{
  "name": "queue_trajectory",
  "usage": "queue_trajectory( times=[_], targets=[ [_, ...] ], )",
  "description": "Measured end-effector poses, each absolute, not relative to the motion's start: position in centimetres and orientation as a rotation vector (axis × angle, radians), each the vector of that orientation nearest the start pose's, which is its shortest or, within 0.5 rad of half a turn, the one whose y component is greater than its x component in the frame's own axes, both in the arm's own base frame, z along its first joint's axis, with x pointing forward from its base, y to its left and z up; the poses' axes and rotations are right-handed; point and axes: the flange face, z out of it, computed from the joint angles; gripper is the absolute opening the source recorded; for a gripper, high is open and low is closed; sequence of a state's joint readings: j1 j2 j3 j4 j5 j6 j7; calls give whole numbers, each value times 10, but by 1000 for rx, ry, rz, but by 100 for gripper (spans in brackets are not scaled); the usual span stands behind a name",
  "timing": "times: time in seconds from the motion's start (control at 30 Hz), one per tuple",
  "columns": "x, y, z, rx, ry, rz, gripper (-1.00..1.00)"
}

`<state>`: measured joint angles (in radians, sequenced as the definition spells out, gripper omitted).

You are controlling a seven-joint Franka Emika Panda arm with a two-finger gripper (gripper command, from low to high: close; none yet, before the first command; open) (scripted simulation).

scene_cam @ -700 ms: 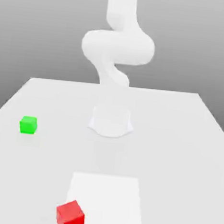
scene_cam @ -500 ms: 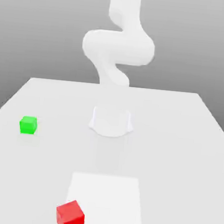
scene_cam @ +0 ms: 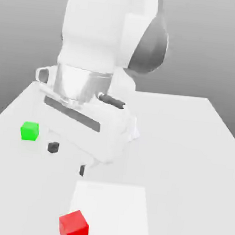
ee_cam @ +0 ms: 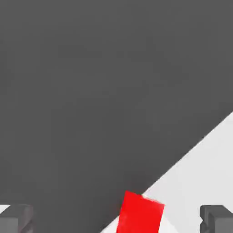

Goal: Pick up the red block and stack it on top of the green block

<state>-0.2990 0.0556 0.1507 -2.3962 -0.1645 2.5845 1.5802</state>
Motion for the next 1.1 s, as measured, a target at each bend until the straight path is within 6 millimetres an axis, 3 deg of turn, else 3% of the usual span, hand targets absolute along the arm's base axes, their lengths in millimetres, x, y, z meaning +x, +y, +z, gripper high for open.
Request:
queue_trajectory(
  times=[0.17,0.3,0.33,0.57,0.73,0.93,1.1],
  targets=[
    [491,-74,222,-2017,2404,-38,0],
    [489,-74,167,-1984,2433,-3,0],
    [489,-74,153,-1985,2434,-1,-100],
    [489,-74,151,-1983,2433,-2,-100],
    [486,-79,205,-1986,2439,-8,-100],
    [437,-168,223,-2008,2529,-87,-100],
    [376,-243,238,-1974,2627,-117,-100]
  ],
)
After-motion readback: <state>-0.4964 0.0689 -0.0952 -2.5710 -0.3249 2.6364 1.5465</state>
